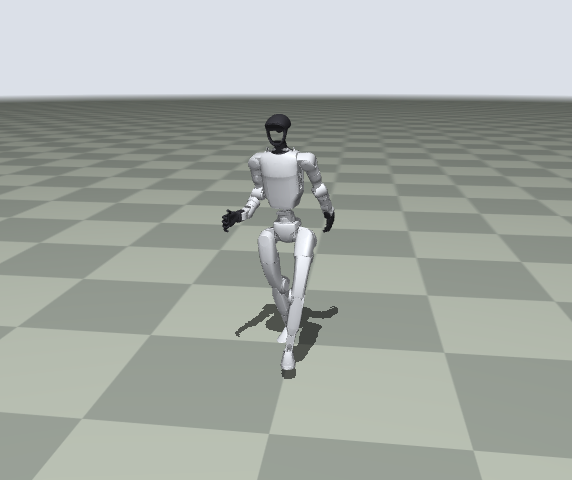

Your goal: Walk run

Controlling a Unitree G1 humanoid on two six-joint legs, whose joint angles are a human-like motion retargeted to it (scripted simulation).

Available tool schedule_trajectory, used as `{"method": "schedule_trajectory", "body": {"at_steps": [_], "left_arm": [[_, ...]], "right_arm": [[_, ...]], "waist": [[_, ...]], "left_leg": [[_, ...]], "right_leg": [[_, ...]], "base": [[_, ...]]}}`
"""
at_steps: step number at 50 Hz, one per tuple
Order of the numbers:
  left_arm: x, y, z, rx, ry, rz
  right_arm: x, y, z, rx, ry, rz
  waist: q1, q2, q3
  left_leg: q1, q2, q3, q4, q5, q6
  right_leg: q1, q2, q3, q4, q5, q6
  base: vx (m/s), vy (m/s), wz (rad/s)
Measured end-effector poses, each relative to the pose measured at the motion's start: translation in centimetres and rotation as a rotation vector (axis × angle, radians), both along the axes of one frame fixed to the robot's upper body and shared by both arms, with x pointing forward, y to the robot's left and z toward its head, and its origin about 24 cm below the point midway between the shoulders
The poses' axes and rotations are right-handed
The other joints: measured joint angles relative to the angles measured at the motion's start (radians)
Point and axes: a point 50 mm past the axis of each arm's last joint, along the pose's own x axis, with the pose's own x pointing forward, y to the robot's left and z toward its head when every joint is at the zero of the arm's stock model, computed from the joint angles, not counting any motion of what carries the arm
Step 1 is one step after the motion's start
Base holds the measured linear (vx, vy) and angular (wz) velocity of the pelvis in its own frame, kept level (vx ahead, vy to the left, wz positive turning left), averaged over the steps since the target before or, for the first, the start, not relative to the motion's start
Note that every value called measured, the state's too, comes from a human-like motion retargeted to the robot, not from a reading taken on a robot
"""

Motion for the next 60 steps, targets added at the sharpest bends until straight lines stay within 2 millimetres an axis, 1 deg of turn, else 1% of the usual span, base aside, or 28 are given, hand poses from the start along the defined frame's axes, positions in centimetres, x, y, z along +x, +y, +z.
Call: {"method": "schedule_trajectory", "body": {"at_steps": [2, 5, 7, 8, 10, 12, 13, 15, 17, 20, 23, 25, 28, 30, 33, 35, 37, 38, 40, 43, 45, 47, 50, 53, 55, 57, 58, 60], "left_arm": [[-0.5, -1.0, 0.2, -0.012, -0.002, 0.032], [-0.5, -2.3, 0.2, -0.032, -0.021, 0.075], [0.1, -2.9, -0.1, -0.045, -0.046, 0.097], [0.8, -3.2, -0.6, -0.049, -0.068, 0.114], [3.1, -3.3, -1.8, -0.045, -0.145, 0.129], [7.0, -2.9, -3.5, -0.014, -0.296, 0.099], [9.6, -2.4, -4.4, 0.013, -0.398, 0.078], [15.4, -1.4, -5.8, 0.062, -0.630, 0.024], [22.2, -0.2, -5.9, 0.103, -0.906, -0.052], [30.3, 1.2, -3.8, 0.149, -1.252, -0.162], [37.7, 2.5, 0.4, 0.207, -1.597, -0.278], [41.3, 3.0, 3.7, 0.224, -1.791, -0.341], [44.3, 3.4, 7.6, 0.220, -1.993, -0.385], [44.8, 3.5, 9.1, 0.208, -2.072, -0.383], [43.6, 3.3, 8.9, 0.187, -2.095, -0.340], [41.8, 3.0, 7.5, 0.162, -2.045, -0.325], [38.9, 2.7, 5.1, 0.126, -1.931, -0.357], [37.5, 2.4, 3.9, 0.107, -1.866, -0.378], [34.5, 2.0, 1.9, 0.071, -1.748, -0.393], [30.5, 1.3, 0.7, 0.042, -1.663, -0.300], [28.0, 1.0, 0.5, 0.085, -1.636, -0.186], [26.3, 1.2, 0.8, 0.147, -1.643, -0.092], [24.7, 1.9, 1.4, 0.232, -1.653, -0.020], [25.0, 2.5, 2.0, 0.271, -1.679, -0.038], [26.1, 2.8, 2.7, 0.282, -1.720, -0.072], [27.7, 2.9, 3.3, 0.293, -1.779, -0.099], [28.5, 2.9, 3.6, 0.300, -1.805, -0.104], [31.5, 2.1, 4.2, 0.310, -1.900, -0.070]], "right_arm": [[-0.3, 0.1, -0.2, -0.008, 0.008, -0.015], [-1.2, 0.8, -0.9, 0.030, 0.036, -0.032], [-2.2, 1.3, -1.6, 0.064, 0.070, -0.035], [-2.6, 1.8, -2.0, 0.083, 0.085, -0.029], [-3.6, 2.5, -2.6, 0.109, 0.119, -0.029], [-4.2, 2.5, -2.8, 0.105, 0.139, -0.038], [-4.2, 2.6, -2.9, 0.104, 0.141, -0.036], [-4.3, 2.6, -3.0, 0.104, 0.146, -0.039], [-4.4, 2.3, -3.0, 0.105, 0.146, -0.057], [-4.7, 1.6, -2.7, 0.088, 0.133, -0.072], [-4.9, 0.8, -2.1, 0.060, 0.107, -0.069], [-4.9, 0.5, -1.6, 0.048, 0.082, -0.068], [-4.4, 0.3, -1.0, 0.045, 0.046, -0.064], [-4.1, 0.3, -0.7, 0.043, 0.028, -0.058], [-3.7, 0.0, -0.3, 0.029, 0.010, -0.067], [-3.8, -0.1, -0.3, 0.025, 0.007, -0.084], [-3.9, -0.2, -0.4, 0.039, 0.009, -0.106], [-3.7, -0.3, -0.4, 0.049, 0.006, -0.117], [-3.2, -0.1, -0.4, 0.067, -0.001, -0.113], [-2.2, -0.2, -0.1, 0.070, -0.023, -0.119], [-1.9, -0.5, 0.3, 0.065, -0.041, -0.122], [-1.8, -0.7, 0.7, 0.064, -0.068, -0.123], [-1.9, -1.1, 1.1, 0.079, -0.099, -0.119], [-2.4, -1.5, 0.9, 0.117, -0.100, -0.125], [-2.9, -1.7, 0.6, 0.133, -0.083, -0.129], [-3.5, -1.7, 0.3, 0.128, -0.058, -0.128], [-3.9, -1.7, 0.0, 0.120, -0.039, -0.126], [-4.3, -1.4, -0.5, 0.104, -0.009, -0.112]], "waist": [[0.022, -0.019, -0.006], [0.055, -0.066, -0.018], [0.049, -0.082, -0.043], [0.047, -0.084, -0.046], [0.030, -0.049, -0.053], [-0.020, -0.014, -0.036], [-0.041, 0.018, -0.036], [-0.071, 0.056, -0.030], [-0.099, 0.080, -0.025], [-0.112, 0.093, -0.024], [-0.147, 0.092, -0.018], [-0.179, 0.083, -0.010], [-0.226, 0.064, 0.012], [-0.239, 0.065, 0.022], [-0.251, 0.107, 0.016], [-0.253, 0.119, -0.001], [-0.243, 0.136, 0.000], [-0.237, 0.126, 0.010], [-0.221, 0.126, 0.032], [-0.200, 0.091, 0.029], [-0.139, 0.067, 0.041], [-0.072, 0.031, 0.057], [0.019, 0.002, 0.074], [0.057, -0.009, 0.081], [0.058, -0.022, 0.072], [0.052, -0.028, 0.052], [0.021, -0.039, 0.044], [-0.062, -0.069, 0.071]], "left_leg": [[-0.018, -0.015, -0.007, -0.065, -0.017, 0.019], [0.011, -0.025, 0.041, -0.093, 0.095, 0.063], [0.066, -0.054, 0.057, -0.077, -0.018, 0.064], [0.053, -0.099, -0.058, -0.062, -0.046, 0.060], [0.106, -0.080, -0.075, -0.064, -0.089, 0.060], [0.230, -0.103, -0.083, -0.111, -0.126, 0.056], [0.264, -0.094, -0.124, -0.137, -0.130, 0.047], [0.316, -0.086, -0.197, -0.163, -0.141, 0.026], [0.380, -0.086, -0.231, -0.210, -0.140, 0.015], [0.479, -0.097, -0.242, -0.287, -0.137, 0.002], [0.573, -0.129, -0.265, -0.332, -0.149, -0.010], [0.642, -0.149, -0.275, -0.356, -0.158, -0.026], [0.747, -0.169, -0.290, -0.373, -0.156, -0.073], [0.806, -0.163, -0.281, -0.369, -0.117, -0.127], [0.838, -0.122, -0.286, -0.294, 0.054, -0.259], [0.833, -0.098, -0.264, -0.186, 0.271, -0.366], [0.758, -0.103, -0.304, 0.040, 0.505, -0.453], [0.696, -0.126, -0.311, 0.194, 0.585, -0.457], [0.569, -0.101, -0.320, 0.484, 0.611, -0.458], [0.405, -0.031, -0.217, 0.564, 0.415, -0.340], [0.292, -0.069, -0.208, 0.531, 0.307, -0.292], [0.203, -0.080, -0.161, 0.408, 0.198, -0.220], [0.126, -0.072, -0.092, 0.094, 0.126, -0.110], [0.139, -0.133, -0.137, -0.209, 0.009, -0.068], [0.155, -0.136, -0.134, -0.277, 0.038, -0.047], [0.184, -0.141, -0.094, -0.228, 0.099, 0.065], [0.211, -0.164, -0.105, -0.158, 0.007, 0.065], [0.207, -0.287, -0.323, 0.003, -0.093, 0.012]], "right_leg": [[0.029, -0.007, -0.020, 0.000, 0.043, 0.029], [0.062, -0.042, -0.018, 0.034, 0.169, 0.091], [0.069, -0.063, -0.058, 0.091, 0.338, 0.117], [0.066, -0.070, -0.046, 0.137, 0.440, 0.123], [0.035, -0.062, -0.052, 0.275, 0.624, 0.111], [-0.051, -0.042, -0.102, 0.531, 0.686, 0.058], [-0.089, 0.015, -0.087, 0.563, 0.686, 0.077], [-0.189, 0.125, 0.002, 0.660, 0.566, 0.134], [-0.289, 0.177, 0.060, 0.717, 0.435, 0.185], [-0.401, 0.171, 0.091, 0.699, 0.323, 0.189], [-0.515, 0.101, 0.118, 0.568, 0.259, 0.210], [-0.572, 0.049, 0.140, 0.436, 0.241, 0.233], [-0.622, -0.015, 0.190, 0.222, 0.198, 0.226], [-0.634, -0.032, 0.204, 0.117, 0.158, 0.216], [-0.625, -0.009, 0.121, 0.140, 0.220, 0.132], [-0.600, -0.074, -0.073, 0.218, 0.189, 0.073], [-0.553, 0.068, 0.255, 0.260, 0.113, -0.006], [-0.543, 0.025, 0.199, 0.301, 0.084, -0.008], [-0.468, 0.040, 0.170, 0.319, 0.028, -0.030], [-0.362, 0.045, 0.171, 0.245, 0.021, -0.065], [-0.284, 0.057, 0.211, 0.180, 0.058, -0.075], [-0.210, 0.038, 0.182, 0.121, 0.141, -0.072], [-0.101, 0.046, 0.185, 0.052, 0.279, -0.041], [0.007, 0.048, 0.100, 0.028, 0.406, -0.016], [0.056, 0.056, 0.096, 0.063, 0.495, 0.010], [0.069, 0.078, 0.093, 0.172, 0.616, 0.077], [0.051, 0.097, 0.104, 0.290, 0.668, 0.131], [-0.039, 0.118, 0.103, 0.664, 0.686, 0.219]], "base": [[1.06, -0.04, 0.24], [1.00, -0.01, 0.07], [1.37, 0.06, 0.29], [1.37, 0.08, 0.29], [1.16, 0.06, 0.73], [1.10, 0.01, 1.67], [0.91, -0.07, 1.60], [0.91, -0.13, 1.44], [1.07, -0.18, 1.37], [0.96, -0.17, 0.87], [1.00, -0.25, 0.97], [1.06, -0.36, 1.02], [1.18, -0.48, 0.76], [1.11, -0.42, 0.22], [1.27, -0.43, 0.17], [1.28, -0.45, 0.16], [1.48, -0.51, 0.10], [1.36, -0.42, 0.03], [1.18, -0.43, -0.07], [1.27, -0.48, -0.08], [1.12, -0.25, -1.06], [1.29, -0.28, -1.20], [1.19, -0.22, -0.91], [1.32, -0.18, -0.27], [1.34, -0.23, 0.05], [1.76, -0.28, 0.39], [1.80, -0.26, 1.10], [1.33, -0.23, 1.23]]}}
